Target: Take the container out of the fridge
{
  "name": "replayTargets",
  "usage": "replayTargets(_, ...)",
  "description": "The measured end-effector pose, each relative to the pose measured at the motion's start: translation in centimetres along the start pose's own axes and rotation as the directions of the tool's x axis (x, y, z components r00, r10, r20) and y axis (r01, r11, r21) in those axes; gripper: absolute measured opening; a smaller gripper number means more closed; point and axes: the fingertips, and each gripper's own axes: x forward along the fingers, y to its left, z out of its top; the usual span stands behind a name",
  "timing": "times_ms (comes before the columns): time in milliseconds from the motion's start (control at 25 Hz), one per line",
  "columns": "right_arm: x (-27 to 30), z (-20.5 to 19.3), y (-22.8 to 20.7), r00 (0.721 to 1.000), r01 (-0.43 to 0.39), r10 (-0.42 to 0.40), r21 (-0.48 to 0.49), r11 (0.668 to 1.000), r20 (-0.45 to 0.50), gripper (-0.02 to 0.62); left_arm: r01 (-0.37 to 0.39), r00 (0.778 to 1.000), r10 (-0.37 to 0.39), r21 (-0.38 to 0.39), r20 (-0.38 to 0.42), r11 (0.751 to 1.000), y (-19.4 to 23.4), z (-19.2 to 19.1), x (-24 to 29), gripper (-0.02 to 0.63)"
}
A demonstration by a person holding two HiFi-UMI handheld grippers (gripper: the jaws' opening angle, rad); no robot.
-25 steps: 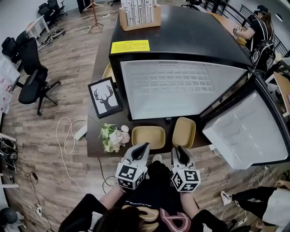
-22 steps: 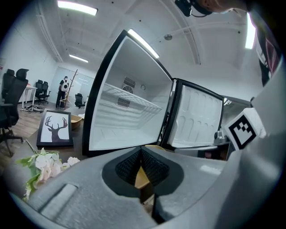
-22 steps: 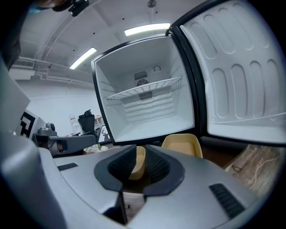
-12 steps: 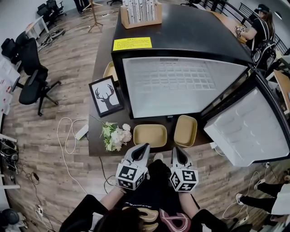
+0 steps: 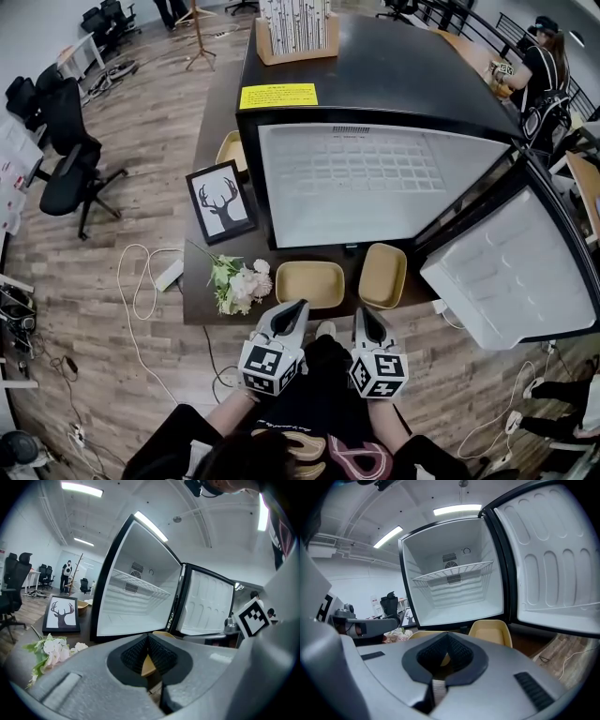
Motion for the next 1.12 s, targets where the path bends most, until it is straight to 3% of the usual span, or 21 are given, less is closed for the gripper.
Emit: replayTargets(1120,-0.8,-0.2,-2.0,0.997,0.083,-0.083,-0.068,0.994,-0.001,0.006,0.049,0.999,-0.049,0.014,-0.02,0.999,-1.5,-0.6,0.8,0.009)
